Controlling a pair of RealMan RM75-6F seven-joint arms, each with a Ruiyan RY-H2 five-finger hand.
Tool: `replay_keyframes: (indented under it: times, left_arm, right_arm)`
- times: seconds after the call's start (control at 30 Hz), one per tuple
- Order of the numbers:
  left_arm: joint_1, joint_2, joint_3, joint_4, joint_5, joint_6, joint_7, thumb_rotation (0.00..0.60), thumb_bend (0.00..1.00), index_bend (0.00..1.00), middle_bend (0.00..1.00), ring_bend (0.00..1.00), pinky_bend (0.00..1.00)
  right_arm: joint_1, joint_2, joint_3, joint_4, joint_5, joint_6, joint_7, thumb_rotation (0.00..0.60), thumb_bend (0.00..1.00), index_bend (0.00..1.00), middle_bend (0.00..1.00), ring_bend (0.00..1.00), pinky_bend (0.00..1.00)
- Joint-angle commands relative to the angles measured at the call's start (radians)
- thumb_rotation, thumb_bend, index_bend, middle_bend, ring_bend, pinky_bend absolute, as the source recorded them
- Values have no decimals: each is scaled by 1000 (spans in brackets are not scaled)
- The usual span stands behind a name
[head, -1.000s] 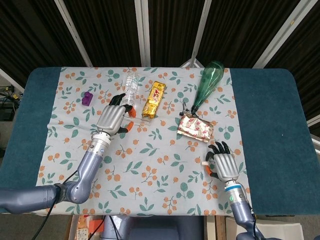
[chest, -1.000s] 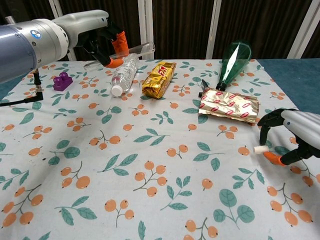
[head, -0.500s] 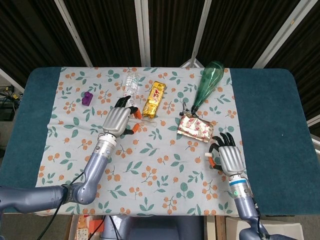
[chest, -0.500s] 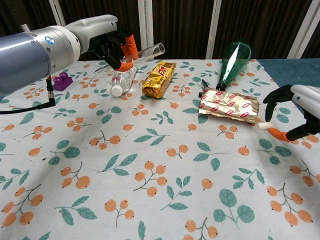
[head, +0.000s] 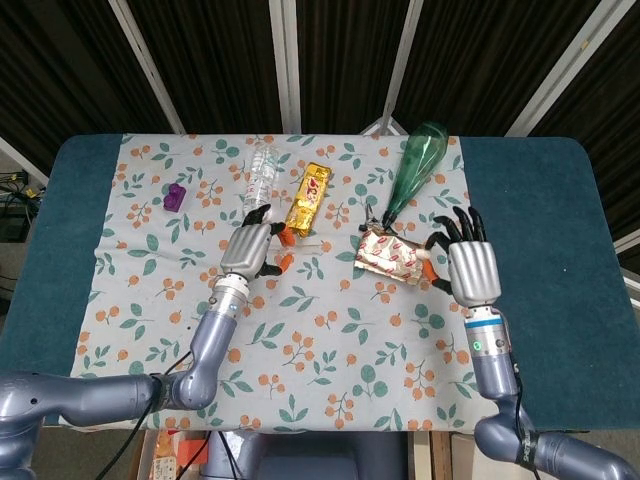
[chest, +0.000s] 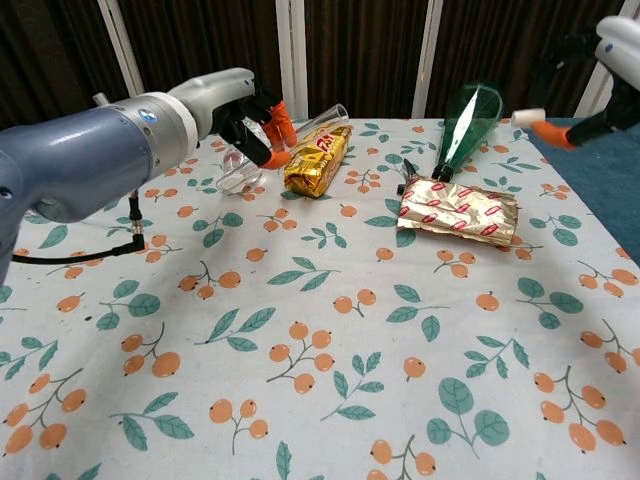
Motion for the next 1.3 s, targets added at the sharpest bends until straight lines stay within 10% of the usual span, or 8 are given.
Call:
replay_keyframes:
  times: [0.03,1.3]
  left_arm:
    - [-13,-42,-15,43,-17,-4,-18,600,595,577,447,36,0]
    - [-115,-137,-172,110,-170,28,40,600,605,559,480,56,0]
  right_arm:
    - [37,1,29,22,-33,22,-11,600,432,687,265,102,0]
    - [193,-50,-71,273,-257,76,4,600,432,687,265,102,0]
